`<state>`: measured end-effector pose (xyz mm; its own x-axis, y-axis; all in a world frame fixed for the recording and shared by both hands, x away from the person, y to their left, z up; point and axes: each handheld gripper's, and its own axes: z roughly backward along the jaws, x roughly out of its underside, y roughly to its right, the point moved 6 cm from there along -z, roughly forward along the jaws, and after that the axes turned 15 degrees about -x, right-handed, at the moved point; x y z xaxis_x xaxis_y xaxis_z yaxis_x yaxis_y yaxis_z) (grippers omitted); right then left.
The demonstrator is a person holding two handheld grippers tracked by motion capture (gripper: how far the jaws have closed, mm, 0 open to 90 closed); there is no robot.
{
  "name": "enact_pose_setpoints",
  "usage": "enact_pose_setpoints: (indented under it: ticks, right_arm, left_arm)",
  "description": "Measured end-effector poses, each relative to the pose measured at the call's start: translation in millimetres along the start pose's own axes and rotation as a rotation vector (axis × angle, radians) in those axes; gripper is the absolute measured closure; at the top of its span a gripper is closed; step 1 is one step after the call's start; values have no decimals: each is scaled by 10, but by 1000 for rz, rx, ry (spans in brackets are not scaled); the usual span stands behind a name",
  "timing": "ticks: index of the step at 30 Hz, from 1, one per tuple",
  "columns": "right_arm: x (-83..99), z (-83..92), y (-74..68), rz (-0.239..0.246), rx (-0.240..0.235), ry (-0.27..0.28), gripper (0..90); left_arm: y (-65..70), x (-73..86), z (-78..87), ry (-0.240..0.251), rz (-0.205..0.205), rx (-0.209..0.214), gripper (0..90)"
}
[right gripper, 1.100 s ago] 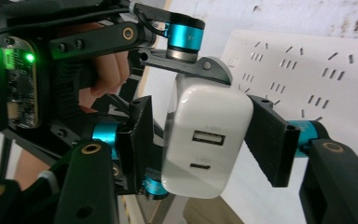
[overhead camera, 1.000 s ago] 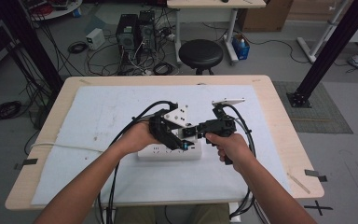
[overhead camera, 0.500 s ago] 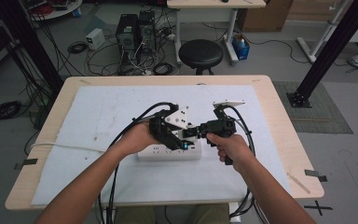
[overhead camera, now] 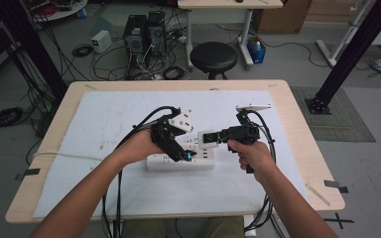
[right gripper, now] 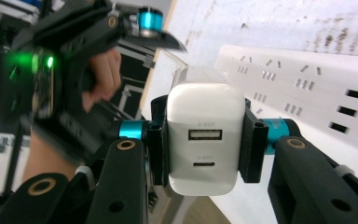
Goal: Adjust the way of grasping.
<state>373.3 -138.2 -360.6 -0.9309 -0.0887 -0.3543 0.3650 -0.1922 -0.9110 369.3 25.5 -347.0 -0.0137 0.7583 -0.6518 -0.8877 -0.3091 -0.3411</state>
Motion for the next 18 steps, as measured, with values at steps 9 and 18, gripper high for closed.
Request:
enact_pose_setpoints:
  ticks: [9,18]
  right_arm:
    - [27,216,-163,127,81,-108,619]
    - [-20,414,-313,363,233,-199,619]
  left_arm:
    - [-194,295,103,-74,78,7,206]
    - [-329,513,158,-131,113,-20,206]
